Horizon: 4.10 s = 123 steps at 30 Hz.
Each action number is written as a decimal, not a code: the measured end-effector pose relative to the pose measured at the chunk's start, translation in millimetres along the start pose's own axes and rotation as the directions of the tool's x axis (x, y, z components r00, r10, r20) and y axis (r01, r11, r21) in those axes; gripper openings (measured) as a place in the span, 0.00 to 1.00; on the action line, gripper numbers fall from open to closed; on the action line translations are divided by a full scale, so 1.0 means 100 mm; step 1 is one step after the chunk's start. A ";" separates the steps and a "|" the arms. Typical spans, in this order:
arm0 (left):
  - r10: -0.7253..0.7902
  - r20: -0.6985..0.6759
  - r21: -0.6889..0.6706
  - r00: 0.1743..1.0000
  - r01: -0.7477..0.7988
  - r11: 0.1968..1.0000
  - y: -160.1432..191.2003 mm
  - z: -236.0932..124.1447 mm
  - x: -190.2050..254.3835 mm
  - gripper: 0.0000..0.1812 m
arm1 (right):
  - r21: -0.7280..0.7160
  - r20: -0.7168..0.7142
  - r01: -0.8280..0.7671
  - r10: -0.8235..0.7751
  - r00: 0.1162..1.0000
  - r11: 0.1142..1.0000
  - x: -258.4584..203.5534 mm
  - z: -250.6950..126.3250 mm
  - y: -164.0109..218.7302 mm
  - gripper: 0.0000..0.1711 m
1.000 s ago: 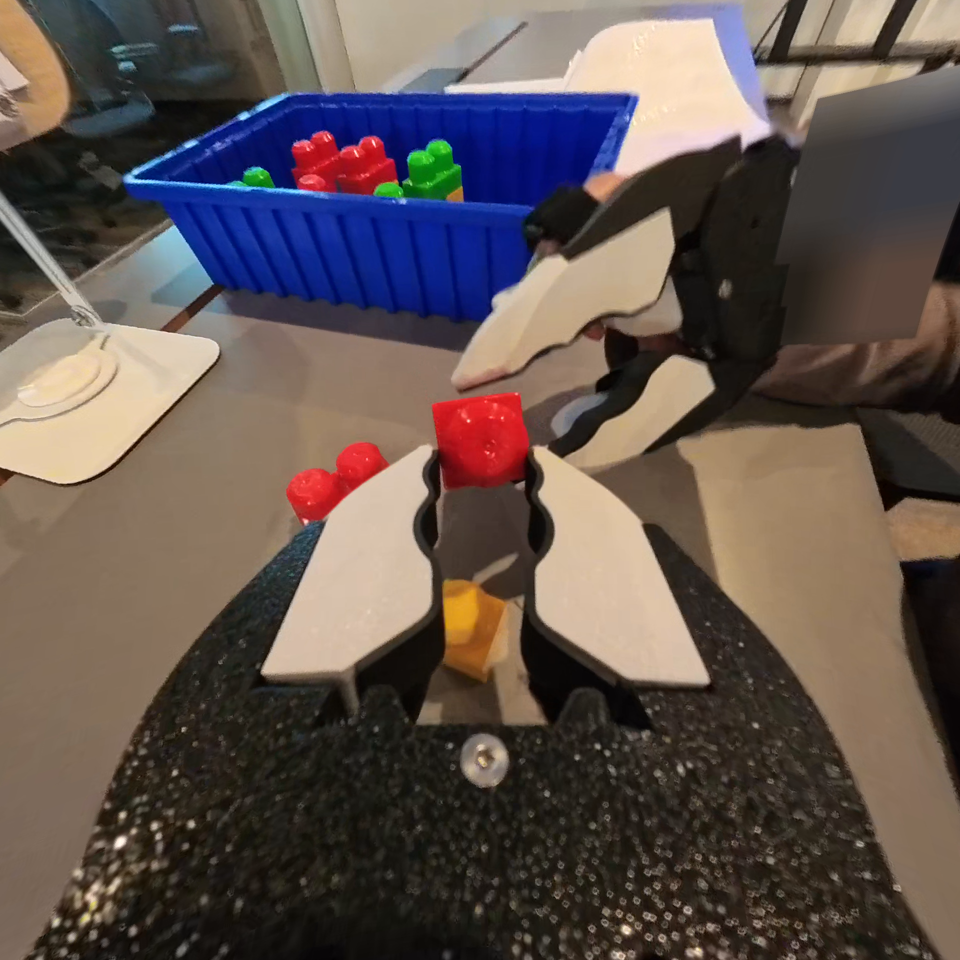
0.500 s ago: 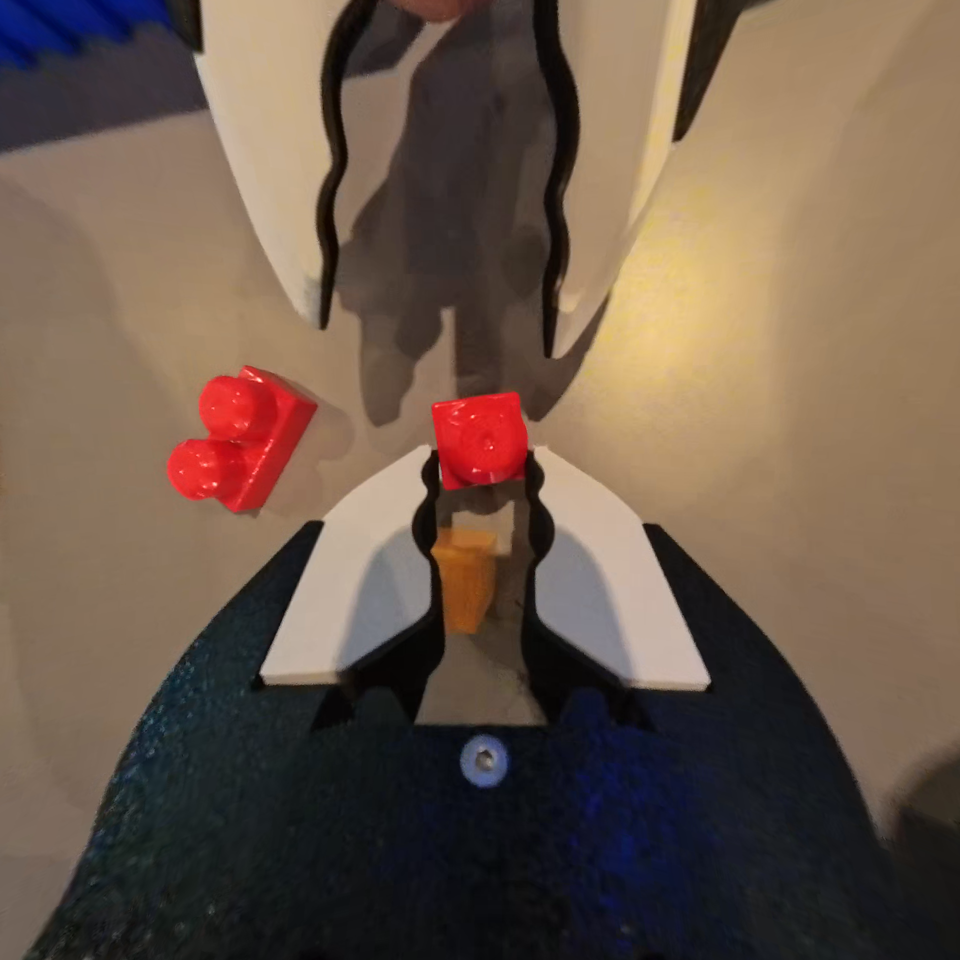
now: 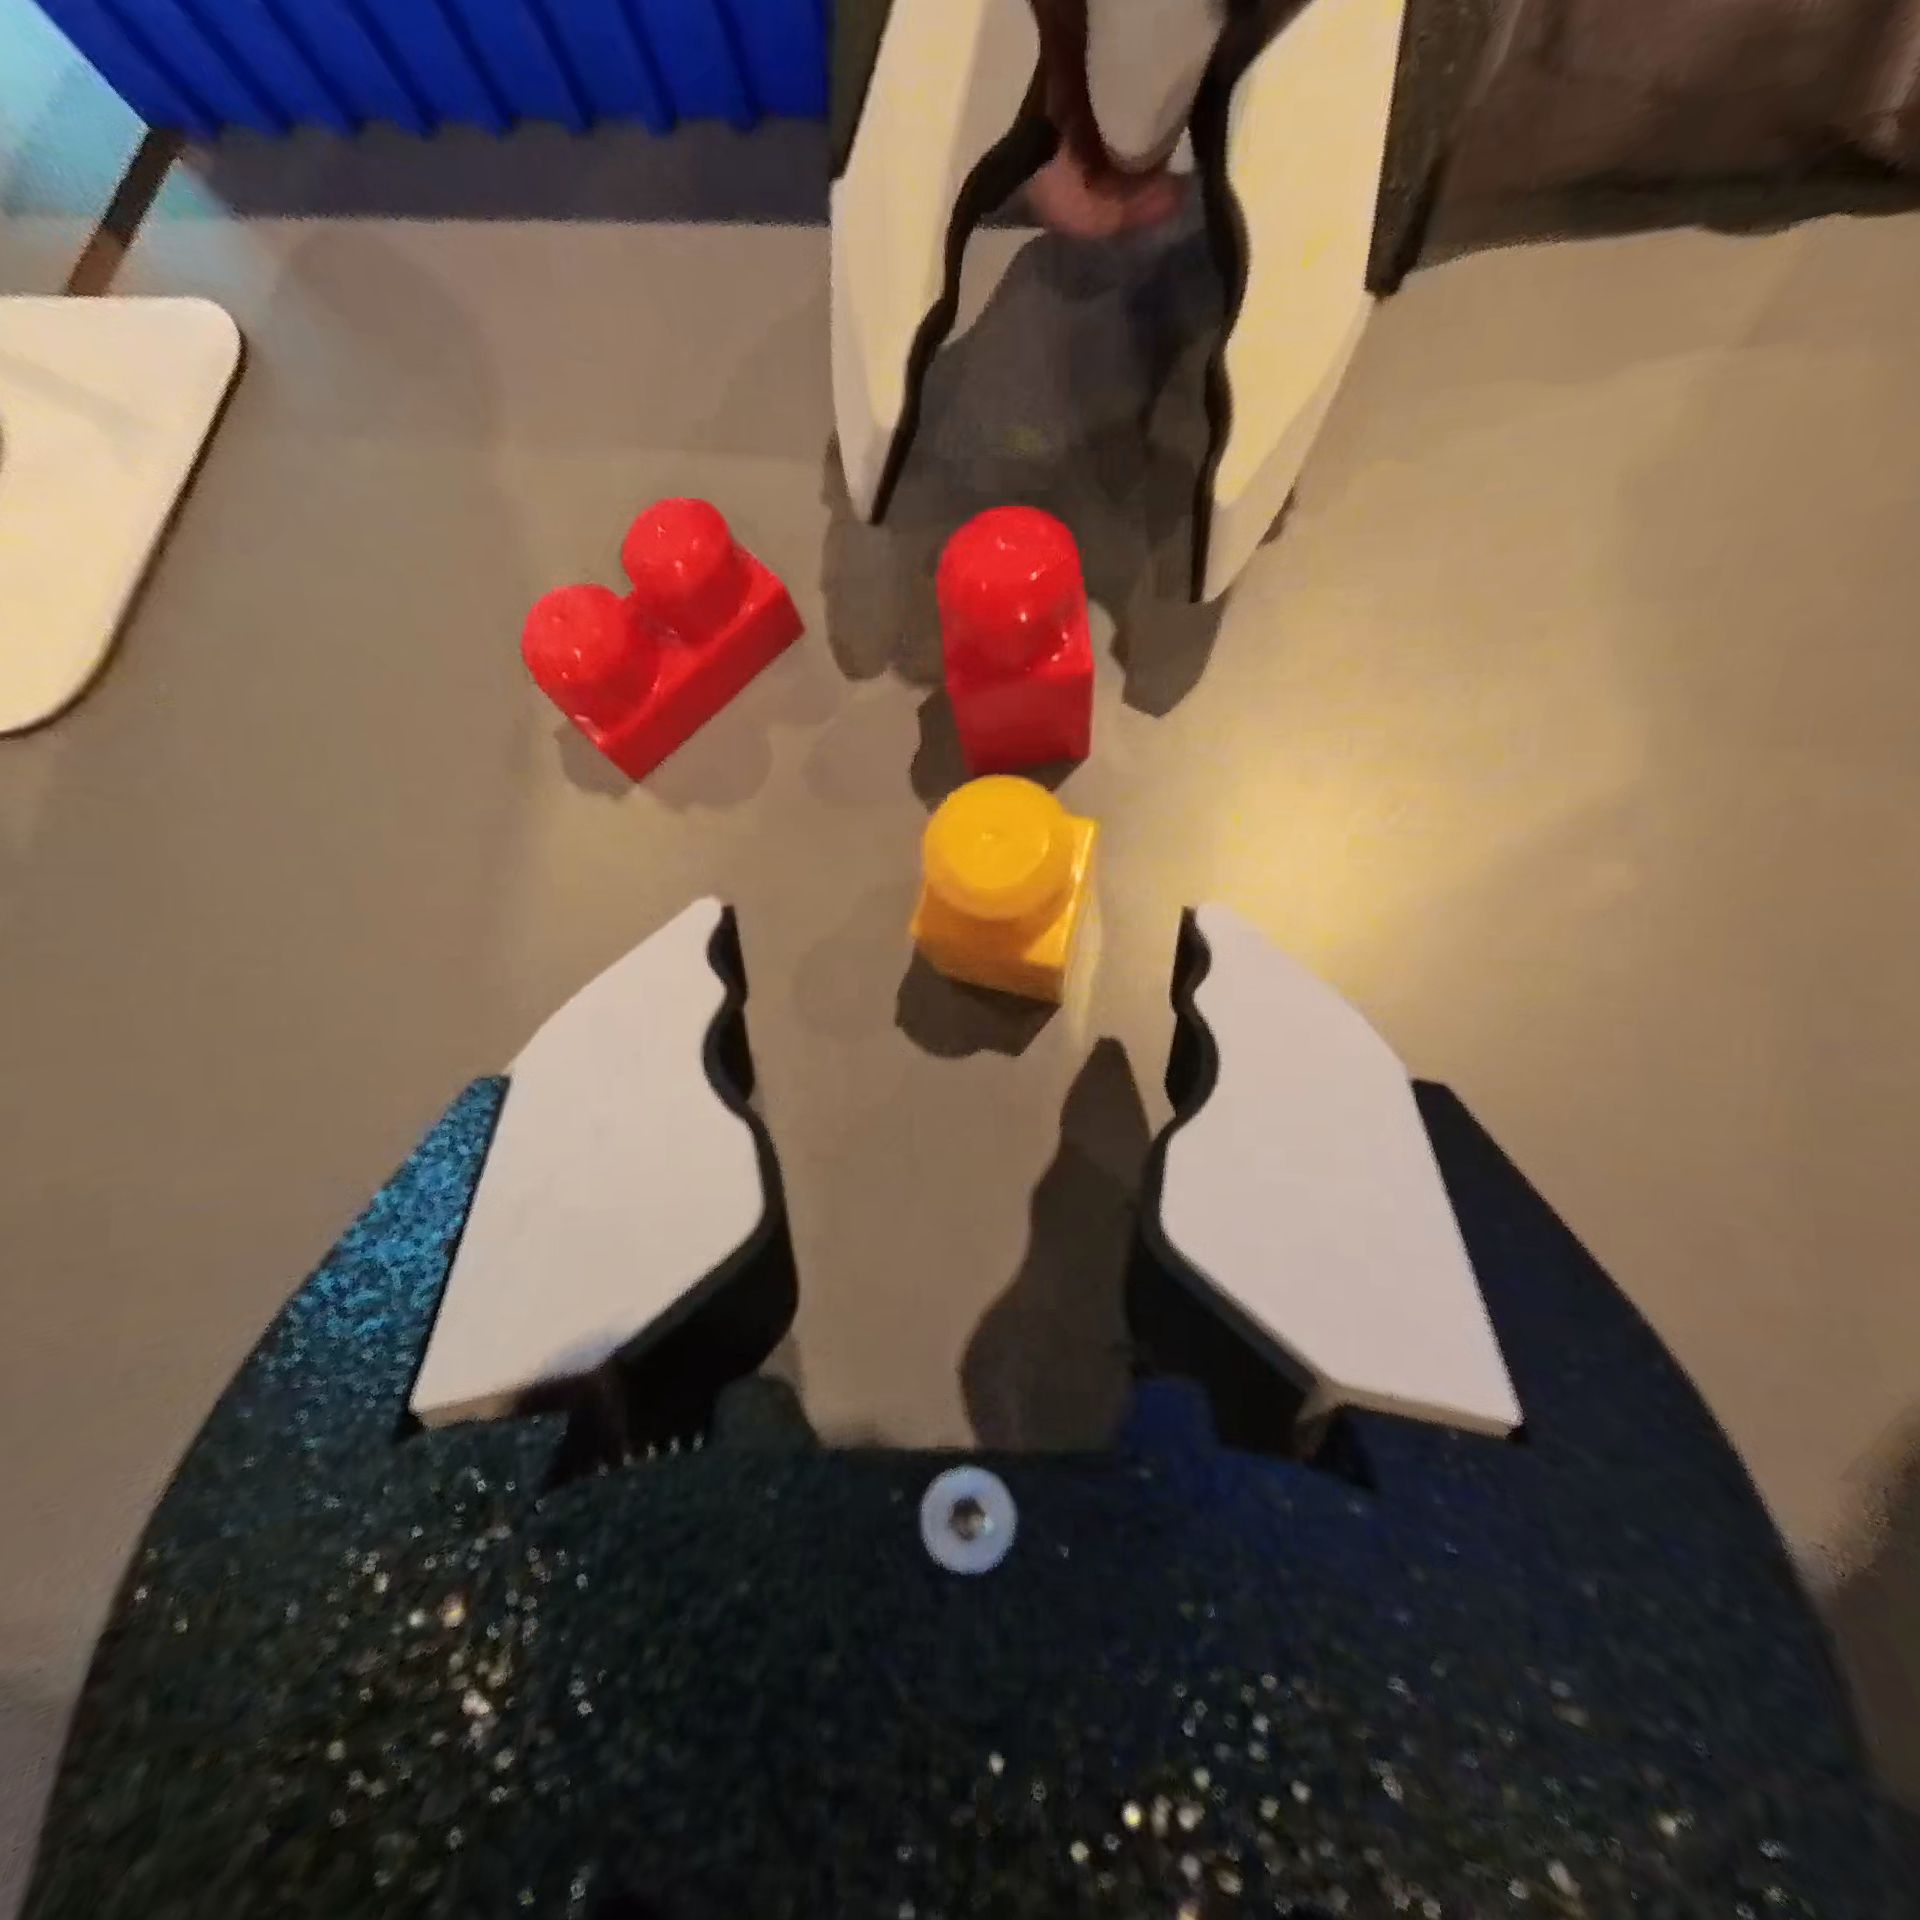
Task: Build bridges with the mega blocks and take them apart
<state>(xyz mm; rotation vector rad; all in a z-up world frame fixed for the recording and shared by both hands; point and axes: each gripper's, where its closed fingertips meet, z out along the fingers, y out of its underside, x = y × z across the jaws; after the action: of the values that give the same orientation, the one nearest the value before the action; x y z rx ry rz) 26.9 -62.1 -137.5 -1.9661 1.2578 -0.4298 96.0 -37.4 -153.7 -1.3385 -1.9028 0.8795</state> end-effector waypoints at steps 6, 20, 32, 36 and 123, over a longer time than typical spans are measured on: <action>0.046 -0.121 0.049 0.992 -0.040 0.998 0.02 0.14 0.10 0.37 | 0.029 0.153 -0.069 0.064 0.986 0.997 0.00 0.09 0.01 0.42; 0.020 -0.026 0.055 0.999 -0.018 0.998 0.11 0.23 0.04 0.20 | 0.048 0.153 -0.119 0.110 0.982 0.992 -0.04 0.22 -0.08 0.21; 0.013 -0.029 0.069 0.999 -0.011 0.998 0.12 0.21 0.13 0.20 | 0.047 0.093 -0.124 0.119 0.988 0.991 -0.09 0.32 -0.16 0.21; 0.009 -0.046 0.096 0.999 -0.005 0.995 0.10 0.22 0.15 0.20 | 0.043 0.085 -0.118 0.114 0.990 0.992 -0.09 0.33 -0.16 0.21; -0.154 -0.272 0.114 0.950 0.191 0.975 0.20 0.14 0.27 0.46 | 0.108 0.112 -0.072 0.060 0.992 0.992 -0.12 0.17 -0.60 0.20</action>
<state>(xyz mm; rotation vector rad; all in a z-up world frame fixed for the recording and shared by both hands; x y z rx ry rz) 35.9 -84.7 -164.7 -1.9523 1.1807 -0.8669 53.9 -67.2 -116.1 -1.3169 -1.8699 1.0959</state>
